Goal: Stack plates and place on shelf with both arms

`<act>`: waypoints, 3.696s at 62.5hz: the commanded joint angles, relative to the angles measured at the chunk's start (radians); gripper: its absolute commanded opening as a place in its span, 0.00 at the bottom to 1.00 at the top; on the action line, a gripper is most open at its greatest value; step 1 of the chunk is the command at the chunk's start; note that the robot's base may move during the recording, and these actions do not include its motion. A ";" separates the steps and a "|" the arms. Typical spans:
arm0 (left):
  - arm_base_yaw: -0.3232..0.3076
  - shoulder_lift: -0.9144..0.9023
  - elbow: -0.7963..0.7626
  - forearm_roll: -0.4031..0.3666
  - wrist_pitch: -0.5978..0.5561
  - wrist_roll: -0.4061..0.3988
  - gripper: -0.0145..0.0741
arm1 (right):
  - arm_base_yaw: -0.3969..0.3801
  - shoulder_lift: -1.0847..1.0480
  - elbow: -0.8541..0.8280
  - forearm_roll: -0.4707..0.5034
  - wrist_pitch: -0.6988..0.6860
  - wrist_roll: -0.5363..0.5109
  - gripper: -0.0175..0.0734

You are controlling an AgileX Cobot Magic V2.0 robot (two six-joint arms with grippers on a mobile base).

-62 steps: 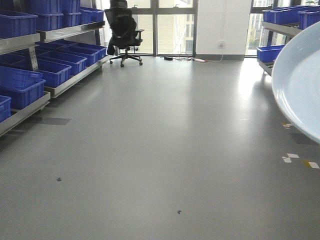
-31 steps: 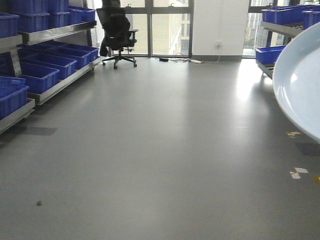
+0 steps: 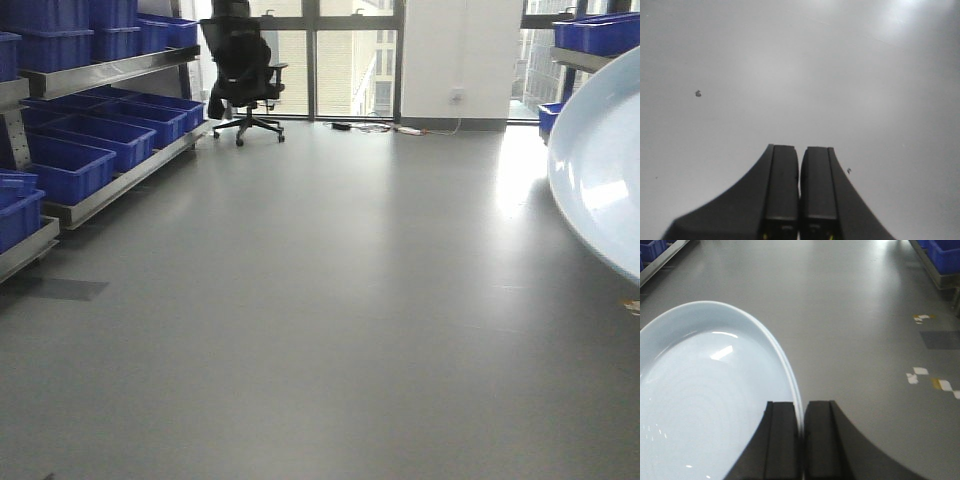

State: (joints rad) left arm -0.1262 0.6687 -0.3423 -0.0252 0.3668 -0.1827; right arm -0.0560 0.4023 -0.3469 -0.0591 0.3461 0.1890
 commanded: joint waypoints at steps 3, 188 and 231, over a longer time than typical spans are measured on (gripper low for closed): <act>0.000 -0.004 -0.030 -0.006 -0.072 -0.004 0.27 | -0.005 0.004 -0.031 -0.006 -0.110 -0.004 0.22; 0.000 -0.004 -0.030 -0.006 -0.072 -0.004 0.27 | -0.005 0.004 -0.031 -0.006 -0.109 -0.004 0.22; 0.000 -0.004 -0.030 -0.006 -0.072 -0.004 0.27 | -0.005 0.004 -0.031 -0.006 -0.109 -0.004 0.22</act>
State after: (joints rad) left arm -0.1258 0.6687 -0.3423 -0.0276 0.3651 -0.1827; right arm -0.0560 0.4023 -0.3469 -0.0591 0.3461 0.1890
